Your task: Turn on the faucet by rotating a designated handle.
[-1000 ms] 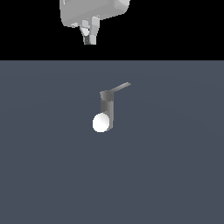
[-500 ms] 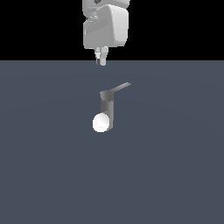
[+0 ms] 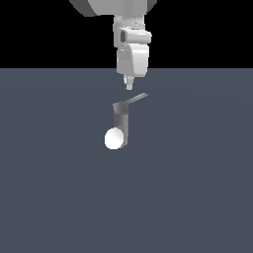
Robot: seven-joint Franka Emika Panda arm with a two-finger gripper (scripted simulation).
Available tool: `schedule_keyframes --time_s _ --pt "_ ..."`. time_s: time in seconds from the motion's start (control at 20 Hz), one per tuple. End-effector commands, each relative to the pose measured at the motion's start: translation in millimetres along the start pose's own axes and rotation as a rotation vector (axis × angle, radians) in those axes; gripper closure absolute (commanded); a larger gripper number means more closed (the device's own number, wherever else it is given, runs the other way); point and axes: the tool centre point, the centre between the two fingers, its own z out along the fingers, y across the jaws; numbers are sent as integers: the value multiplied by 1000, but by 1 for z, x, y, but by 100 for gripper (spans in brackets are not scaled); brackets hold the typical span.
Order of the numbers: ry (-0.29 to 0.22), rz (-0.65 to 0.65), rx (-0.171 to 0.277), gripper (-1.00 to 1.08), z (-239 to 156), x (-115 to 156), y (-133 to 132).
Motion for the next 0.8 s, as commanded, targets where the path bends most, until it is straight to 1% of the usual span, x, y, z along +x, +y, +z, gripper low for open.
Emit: schedule_keyframes --time_s 0.0,0.4,0.6,0.75 --pt "3 67 0 108 13 15 -8" --pt "8 220 1 108 40 52 -23" --pt "8 257 1 108 47 61 -25" --pt "8 266 1 108 48 64 -26"
